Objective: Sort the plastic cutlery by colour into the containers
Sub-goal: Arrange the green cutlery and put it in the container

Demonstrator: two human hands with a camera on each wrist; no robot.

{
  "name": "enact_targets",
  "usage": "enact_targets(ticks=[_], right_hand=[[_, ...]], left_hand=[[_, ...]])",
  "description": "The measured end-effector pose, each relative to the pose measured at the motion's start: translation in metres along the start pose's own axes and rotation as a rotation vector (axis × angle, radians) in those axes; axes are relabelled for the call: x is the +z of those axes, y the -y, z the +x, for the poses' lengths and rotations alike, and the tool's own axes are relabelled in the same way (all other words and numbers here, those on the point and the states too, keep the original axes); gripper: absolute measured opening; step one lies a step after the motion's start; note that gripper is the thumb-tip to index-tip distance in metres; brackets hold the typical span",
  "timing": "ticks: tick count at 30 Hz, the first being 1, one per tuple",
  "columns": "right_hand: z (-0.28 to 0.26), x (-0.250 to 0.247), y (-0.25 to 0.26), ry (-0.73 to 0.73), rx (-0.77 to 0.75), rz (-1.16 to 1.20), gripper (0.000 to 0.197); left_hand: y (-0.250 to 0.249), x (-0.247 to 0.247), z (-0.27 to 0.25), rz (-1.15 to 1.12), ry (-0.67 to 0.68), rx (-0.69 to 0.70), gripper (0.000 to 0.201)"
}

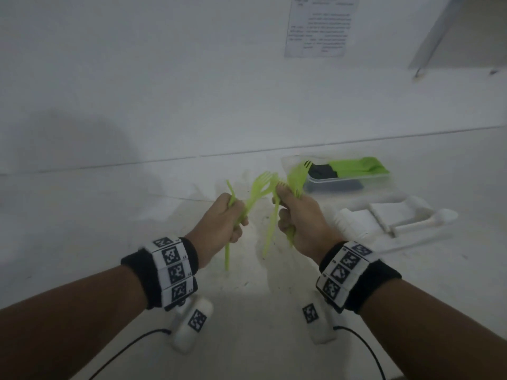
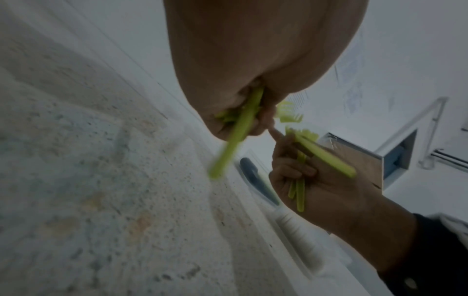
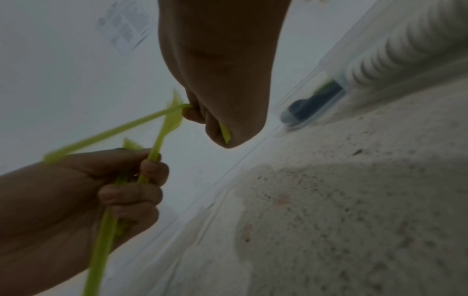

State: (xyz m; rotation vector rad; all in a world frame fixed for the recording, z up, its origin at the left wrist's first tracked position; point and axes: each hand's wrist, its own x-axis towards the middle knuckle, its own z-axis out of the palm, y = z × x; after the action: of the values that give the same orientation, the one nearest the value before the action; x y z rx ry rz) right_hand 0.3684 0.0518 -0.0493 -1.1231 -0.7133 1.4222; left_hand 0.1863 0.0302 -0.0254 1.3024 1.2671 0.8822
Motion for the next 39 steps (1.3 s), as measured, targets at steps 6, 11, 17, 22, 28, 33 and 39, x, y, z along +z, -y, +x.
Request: enact_targets(ticks=[6,11,17,22,28,33,39], right_hand=[[-0.011,0.017,-0.003,0.101,0.046,0.074,0.021],[-0.014,0.017,-0.007,0.064,0.021,0.078,0.021],[-0.012,0.023,-0.02,0.028,0.046,-0.08,0.018],[-0.006,0.023,-0.022,0.008,0.089,-0.06,0.015],[0.003,0.009,-0.011,0.007,0.056,0.047,0.024],[-0.011,0.024,-0.027,0.259,0.053,-0.155,0.034],[0.004,0.021,-0.016,0.025,0.098,-0.059,0.034]], left_hand=[[0.001,0.011,-0.006,-0.069,-0.118,0.01,0.023],[0.014,0.006,-0.007,0.217,-0.275,0.13,0.02],[0.019,0.007,-0.017,0.404,-0.201,0.155,0.018],[0.019,0.011,-0.027,0.398,-0.15,0.128,0.025],[0.018,0.0,-0.026,0.118,-0.22,-0.02,0.023],[0.007,0.006,-0.026,0.124,-0.09,0.01,0.025],[0.012,-0.001,-0.03,0.281,-0.116,0.05,0.033]])
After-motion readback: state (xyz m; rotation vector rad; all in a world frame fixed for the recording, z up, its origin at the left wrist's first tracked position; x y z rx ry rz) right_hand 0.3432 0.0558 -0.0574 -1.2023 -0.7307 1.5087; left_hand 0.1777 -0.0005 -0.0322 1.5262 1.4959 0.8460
